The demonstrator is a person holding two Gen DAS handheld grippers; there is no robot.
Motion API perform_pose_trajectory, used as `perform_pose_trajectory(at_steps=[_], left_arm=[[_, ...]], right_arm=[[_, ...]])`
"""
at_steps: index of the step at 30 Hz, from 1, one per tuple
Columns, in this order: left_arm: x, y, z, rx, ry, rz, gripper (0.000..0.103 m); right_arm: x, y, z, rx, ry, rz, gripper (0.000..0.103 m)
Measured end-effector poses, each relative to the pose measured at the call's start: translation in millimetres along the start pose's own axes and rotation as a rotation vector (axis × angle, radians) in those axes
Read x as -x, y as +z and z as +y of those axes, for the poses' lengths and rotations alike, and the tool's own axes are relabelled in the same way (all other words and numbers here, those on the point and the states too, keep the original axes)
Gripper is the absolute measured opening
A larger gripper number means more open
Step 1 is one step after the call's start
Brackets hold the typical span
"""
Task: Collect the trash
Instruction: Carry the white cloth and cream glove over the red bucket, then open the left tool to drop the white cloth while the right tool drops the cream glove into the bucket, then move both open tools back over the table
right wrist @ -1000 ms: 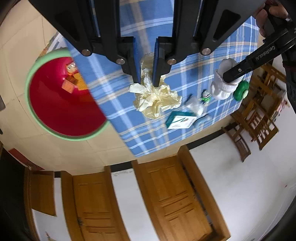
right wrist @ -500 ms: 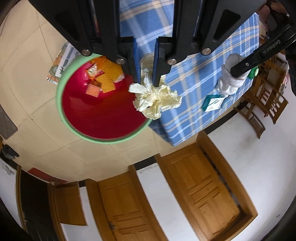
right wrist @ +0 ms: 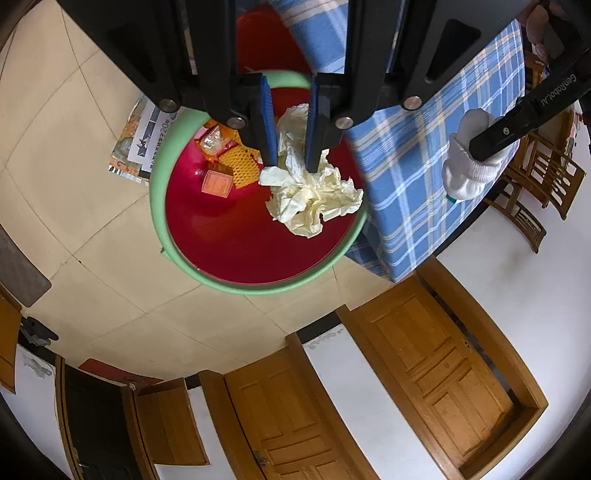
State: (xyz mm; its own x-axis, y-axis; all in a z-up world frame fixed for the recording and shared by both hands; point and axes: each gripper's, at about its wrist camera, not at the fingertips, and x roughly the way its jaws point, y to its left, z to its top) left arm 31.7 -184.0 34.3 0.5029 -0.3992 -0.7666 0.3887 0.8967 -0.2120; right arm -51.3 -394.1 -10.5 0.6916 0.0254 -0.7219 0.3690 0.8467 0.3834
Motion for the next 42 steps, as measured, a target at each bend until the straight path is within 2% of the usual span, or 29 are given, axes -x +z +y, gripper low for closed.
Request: perform_pose_trajectory(at_steps=[14,25,27,30,35,42], left_arm=[[-44,19,-40,-0.087,-0.040,0.039,0.021],[-67,22,-69,-0.122,-0.086,0.085,0.024],[-68,22,-69,-0.121,-0.088,0.090,0.030],[-67,24,-71,-0.125,-0.082,0.084,0.034],[-63,26,-70,-0.114,-0.073,0.072,0.035],[-56,30,-43,-0.054,-0.033,0.053,0.035]], right_arm=[[-5,11,-32,-0.051,-0.011,-0.019,0.036],[4,16,-54,-0.105,-0.021,-0.043,0.040],[6,16,-55,-0.108,-0.021,-0.045,0.041],[6,16,-55,-0.106,-0.017,-0.044,0.042],[7,16,-52,-0.095,-0.006,-0.044,0.046],[8,16,-44,-0.083,0.004,-0.042,0.051]])
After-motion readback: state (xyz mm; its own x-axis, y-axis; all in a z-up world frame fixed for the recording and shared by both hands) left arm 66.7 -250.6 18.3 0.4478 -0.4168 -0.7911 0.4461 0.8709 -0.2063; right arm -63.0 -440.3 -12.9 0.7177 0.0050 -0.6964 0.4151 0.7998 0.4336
